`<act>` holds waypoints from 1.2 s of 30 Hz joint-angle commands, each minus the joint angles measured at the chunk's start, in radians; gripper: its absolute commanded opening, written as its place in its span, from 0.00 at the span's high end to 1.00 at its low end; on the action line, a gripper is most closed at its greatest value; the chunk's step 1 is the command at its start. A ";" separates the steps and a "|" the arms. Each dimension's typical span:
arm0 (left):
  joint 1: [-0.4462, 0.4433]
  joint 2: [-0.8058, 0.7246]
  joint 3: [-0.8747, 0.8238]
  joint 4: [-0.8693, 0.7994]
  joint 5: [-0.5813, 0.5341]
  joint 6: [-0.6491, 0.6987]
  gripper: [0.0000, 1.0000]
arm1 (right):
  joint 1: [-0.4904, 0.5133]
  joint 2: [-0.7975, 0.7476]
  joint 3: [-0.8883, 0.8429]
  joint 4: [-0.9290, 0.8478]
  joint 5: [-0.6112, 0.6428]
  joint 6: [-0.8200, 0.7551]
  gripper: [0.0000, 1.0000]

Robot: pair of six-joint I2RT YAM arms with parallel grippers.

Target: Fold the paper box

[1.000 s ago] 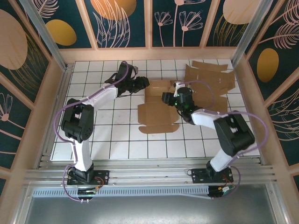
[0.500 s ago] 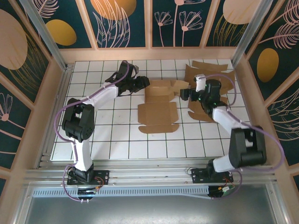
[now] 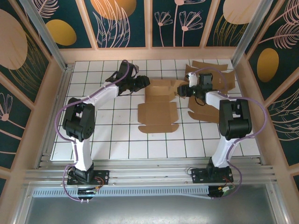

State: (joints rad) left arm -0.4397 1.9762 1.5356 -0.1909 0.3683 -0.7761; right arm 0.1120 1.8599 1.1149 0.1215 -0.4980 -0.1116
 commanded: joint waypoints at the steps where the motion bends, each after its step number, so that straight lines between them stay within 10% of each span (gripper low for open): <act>1: -0.005 0.030 0.019 -0.035 0.015 -0.009 0.55 | 0.012 -0.012 -0.029 0.034 0.003 0.071 0.41; 14: -0.019 0.038 -0.031 0.031 0.083 -0.043 0.56 | 0.100 -0.085 0.011 -0.031 0.134 0.333 0.72; 36: -0.042 0.037 0.020 0.031 0.061 -0.058 0.53 | 0.234 0.018 0.174 -0.242 0.160 0.636 0.69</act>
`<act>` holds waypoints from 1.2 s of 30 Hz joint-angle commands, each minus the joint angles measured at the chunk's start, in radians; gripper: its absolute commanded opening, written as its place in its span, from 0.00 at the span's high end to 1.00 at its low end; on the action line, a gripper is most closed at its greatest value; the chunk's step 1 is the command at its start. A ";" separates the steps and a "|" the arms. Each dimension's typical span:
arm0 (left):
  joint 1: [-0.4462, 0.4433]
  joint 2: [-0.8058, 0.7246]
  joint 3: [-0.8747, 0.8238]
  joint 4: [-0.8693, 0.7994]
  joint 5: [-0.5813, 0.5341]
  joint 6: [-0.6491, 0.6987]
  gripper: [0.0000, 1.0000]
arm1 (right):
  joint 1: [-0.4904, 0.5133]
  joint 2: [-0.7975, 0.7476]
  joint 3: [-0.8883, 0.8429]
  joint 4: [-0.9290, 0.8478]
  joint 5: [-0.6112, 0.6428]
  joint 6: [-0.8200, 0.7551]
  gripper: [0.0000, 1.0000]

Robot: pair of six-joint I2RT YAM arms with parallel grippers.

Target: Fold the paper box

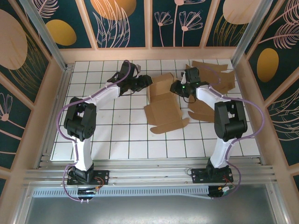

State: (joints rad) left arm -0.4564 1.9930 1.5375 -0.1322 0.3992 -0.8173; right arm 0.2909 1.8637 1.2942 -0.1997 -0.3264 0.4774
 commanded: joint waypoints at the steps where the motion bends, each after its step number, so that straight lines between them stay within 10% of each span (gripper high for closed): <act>1: -0.025 0.022 0.019 -0.027 0.030 -0.017 0.53 | 0.065 0.019 -0.019 0.094 0.001 0.048 0.68; 8: -0.027 0.024 -0.002 -0.026 0.031 -0.015 0.53 | 0.102 0.038 -0.069 0.179 0.028 -0.019 0.56; 16: -0.027 0.023 -0.005 -0.031 0.019 -0.010 0.53 | 0.139 -0.090 -0.149 0.148 0.486 -0.177 0.48; 23: -0.027 0.023 -0.002 -0.032 0.016 -0.010 0.53 | 0.142 -0.090 -0.138 0.060 0.679 -0.145 0.69; 36: -0.045 0.034 0.005 -0.017 0.040 -0.017 0.53 | 0.150 0.130 0.191 -0.232 0.705 0.444 0.78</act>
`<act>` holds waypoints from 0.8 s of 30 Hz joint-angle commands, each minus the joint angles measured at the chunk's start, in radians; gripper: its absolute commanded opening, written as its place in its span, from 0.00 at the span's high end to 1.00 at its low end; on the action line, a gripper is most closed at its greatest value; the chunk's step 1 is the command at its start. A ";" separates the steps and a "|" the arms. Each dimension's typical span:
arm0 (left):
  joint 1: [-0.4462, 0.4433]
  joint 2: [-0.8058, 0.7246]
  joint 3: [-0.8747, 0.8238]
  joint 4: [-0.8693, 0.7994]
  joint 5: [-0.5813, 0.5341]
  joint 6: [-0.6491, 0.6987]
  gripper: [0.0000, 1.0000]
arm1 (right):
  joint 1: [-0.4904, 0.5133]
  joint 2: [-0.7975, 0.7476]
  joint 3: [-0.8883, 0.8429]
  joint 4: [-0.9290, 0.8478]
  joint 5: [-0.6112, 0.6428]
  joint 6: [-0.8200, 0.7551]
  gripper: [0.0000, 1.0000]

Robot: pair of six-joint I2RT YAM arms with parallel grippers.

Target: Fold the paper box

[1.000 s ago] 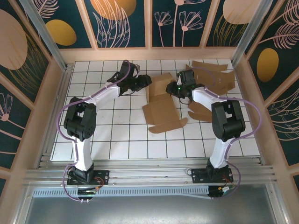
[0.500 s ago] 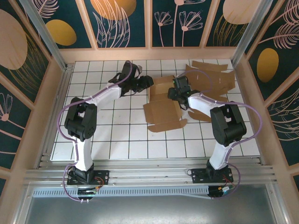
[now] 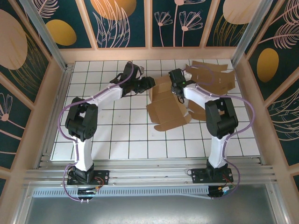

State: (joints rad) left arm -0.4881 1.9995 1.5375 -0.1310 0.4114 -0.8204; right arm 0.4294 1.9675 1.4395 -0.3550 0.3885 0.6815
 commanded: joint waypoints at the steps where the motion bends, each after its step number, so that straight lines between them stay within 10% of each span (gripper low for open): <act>1: -0.014 0.028 0.008 -0.019 0.029 -0.016 0.53 | 0.016 0.031 0.048 -0.069 -0.023 0.288 0.80; 12: -0.017 0.046 0.039 -0.024 0.044 -0.014 0.53 | 0.069 0.134 0.173 -0.159 0.026 0.589 0.73; 20: -0.017 0.058 0.060 -0.030 0.034 -0.010 0.53 | 0.098 0.003 -0.021 0.221 -0.184 0.196 0.60; 24: -0.017 0.076 0.093 -0.067 0.007 0.013 0.53 | 0.063 -0.191 -0.195 0.318 -0.271 -0.069 0.31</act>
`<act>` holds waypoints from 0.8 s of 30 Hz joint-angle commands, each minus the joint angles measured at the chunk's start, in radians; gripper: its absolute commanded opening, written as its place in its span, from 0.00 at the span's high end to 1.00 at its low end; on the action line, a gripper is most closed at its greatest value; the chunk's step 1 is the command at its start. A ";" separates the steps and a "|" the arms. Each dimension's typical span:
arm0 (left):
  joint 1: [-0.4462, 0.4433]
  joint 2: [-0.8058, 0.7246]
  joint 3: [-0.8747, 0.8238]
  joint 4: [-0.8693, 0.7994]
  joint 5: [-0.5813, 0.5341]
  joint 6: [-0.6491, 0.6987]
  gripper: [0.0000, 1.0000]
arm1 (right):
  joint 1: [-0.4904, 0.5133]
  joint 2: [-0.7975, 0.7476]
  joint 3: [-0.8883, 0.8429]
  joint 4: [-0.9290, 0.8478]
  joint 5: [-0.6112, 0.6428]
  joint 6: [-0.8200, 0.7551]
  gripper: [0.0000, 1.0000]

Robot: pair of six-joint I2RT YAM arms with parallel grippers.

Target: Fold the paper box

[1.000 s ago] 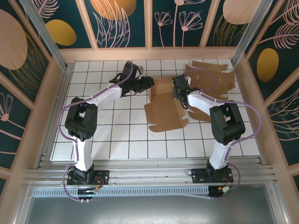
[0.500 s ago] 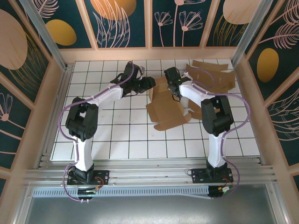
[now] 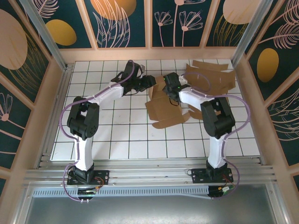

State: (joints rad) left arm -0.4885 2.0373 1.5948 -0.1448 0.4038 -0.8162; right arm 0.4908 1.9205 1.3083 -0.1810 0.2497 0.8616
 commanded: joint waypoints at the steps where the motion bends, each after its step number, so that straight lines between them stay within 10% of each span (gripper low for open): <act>1: -0.016 0.043 0.044 -0.060 0.009 0.014 0.53 | -0.021 -0.190 -0.096 0.143 -0.183 -0.309 0.27; 9: -0.016 0.084 0.106 -0.104 -0.018 0.024 0.53 | -0.243 -0.504 -0.235 0.027 -0.618 -0.662 0.14; 13: -0.015 0.095 0.126 -0.114 -0.014 0.026 0.52 | -0.352 -0.590 -0.286 0.036 -0.557 -0.970 0.05; 24: -0.017 0.107 0.139 -0.134 -0.010 0.056 0.53 | -0.594 -0.293 -0.186 0.231 -0.701 -1.435 0.10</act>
State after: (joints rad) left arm -0.4976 2.1094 1.7153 -0.2138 0.3931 -0.7864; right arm -0.0837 1.5429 1.0168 0.0223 -0.4030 -0.4370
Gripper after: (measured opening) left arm 0.472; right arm 0.904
